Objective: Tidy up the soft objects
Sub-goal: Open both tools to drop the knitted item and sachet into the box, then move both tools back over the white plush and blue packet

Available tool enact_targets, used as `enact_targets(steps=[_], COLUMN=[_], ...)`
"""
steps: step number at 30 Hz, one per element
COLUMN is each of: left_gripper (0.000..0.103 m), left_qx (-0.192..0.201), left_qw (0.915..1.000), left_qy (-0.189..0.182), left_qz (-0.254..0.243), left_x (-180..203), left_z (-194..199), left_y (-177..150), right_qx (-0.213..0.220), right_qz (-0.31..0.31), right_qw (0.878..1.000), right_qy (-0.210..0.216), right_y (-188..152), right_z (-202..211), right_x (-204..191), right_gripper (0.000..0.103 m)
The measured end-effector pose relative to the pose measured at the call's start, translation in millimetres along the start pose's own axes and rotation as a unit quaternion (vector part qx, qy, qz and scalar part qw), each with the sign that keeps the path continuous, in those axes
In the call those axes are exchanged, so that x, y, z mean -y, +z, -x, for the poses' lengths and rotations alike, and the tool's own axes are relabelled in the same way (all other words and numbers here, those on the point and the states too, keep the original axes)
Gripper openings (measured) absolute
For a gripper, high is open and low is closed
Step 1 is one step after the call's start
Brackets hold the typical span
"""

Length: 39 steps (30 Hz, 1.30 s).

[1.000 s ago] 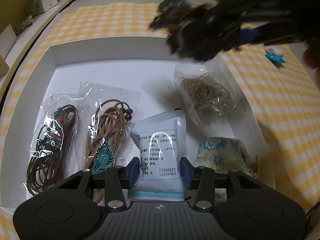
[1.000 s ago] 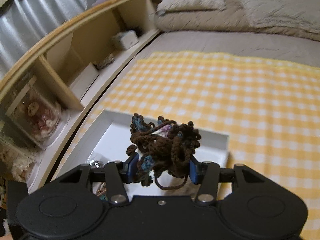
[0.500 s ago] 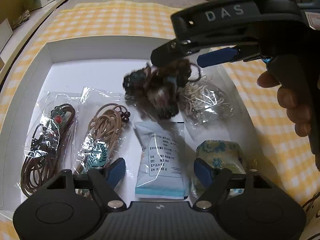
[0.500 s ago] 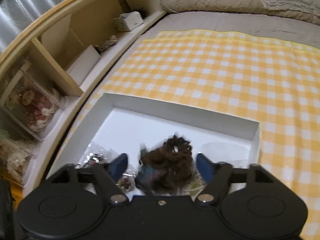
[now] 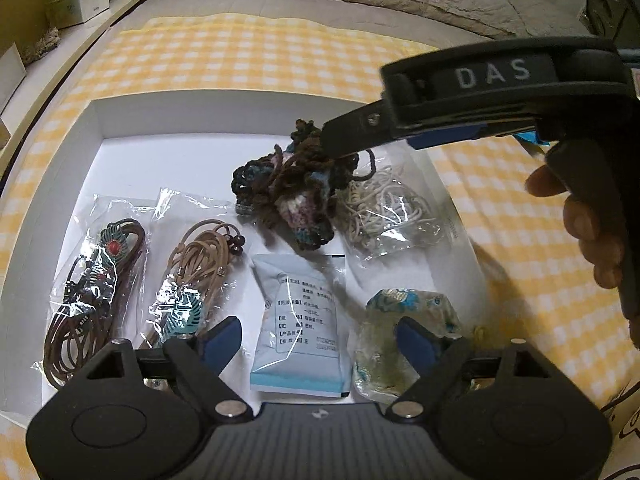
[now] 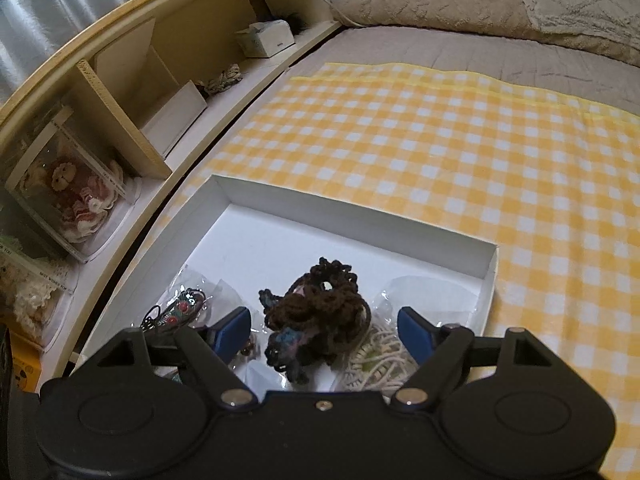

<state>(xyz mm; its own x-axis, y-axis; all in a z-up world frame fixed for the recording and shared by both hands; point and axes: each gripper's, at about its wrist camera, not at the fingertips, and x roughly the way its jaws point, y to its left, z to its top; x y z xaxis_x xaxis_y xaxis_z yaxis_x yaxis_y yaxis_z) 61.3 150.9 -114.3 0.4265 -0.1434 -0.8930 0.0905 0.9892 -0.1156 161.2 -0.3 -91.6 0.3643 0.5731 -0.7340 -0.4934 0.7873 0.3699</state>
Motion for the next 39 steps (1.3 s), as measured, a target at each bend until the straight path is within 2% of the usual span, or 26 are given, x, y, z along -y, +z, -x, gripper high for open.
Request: enact_targets(steps=[16,18,26,35,39], left_gripper=[0.087,0.091,0.094,0.103,0.103], left_qx=[0.038,0.044,0.067,0.118,0.139], left_qw=[0.9992,0.9989,0.9973,0.9924,0.9897], left_qy=[0.012,0.014,0.024,0.027,0.032], left_qz=[0.005,0.007,0.017,0.021,0.006], left_x=[9,9,8,13,22], left_z=[34,38,51,70,75], left_y=[-2,-2,-3,2,7], right_qx=[0.047,0.053,0.074,0.105,0.120], right_qz=[0.015,0.019,0.045,0.077,0.088], right_qw=[0.999,0.998,0.996,0.991,0.987], right_qy=[-0.006,-0.008,-0.018,-0.043,-0.059], right_y=[-5,-7,-18,-35,-42], right_z=[55,61,87,117,129], right_x=[4,4,7,17,23], right_gripper=[0.083,0.083,0.087,0.103,0.103])
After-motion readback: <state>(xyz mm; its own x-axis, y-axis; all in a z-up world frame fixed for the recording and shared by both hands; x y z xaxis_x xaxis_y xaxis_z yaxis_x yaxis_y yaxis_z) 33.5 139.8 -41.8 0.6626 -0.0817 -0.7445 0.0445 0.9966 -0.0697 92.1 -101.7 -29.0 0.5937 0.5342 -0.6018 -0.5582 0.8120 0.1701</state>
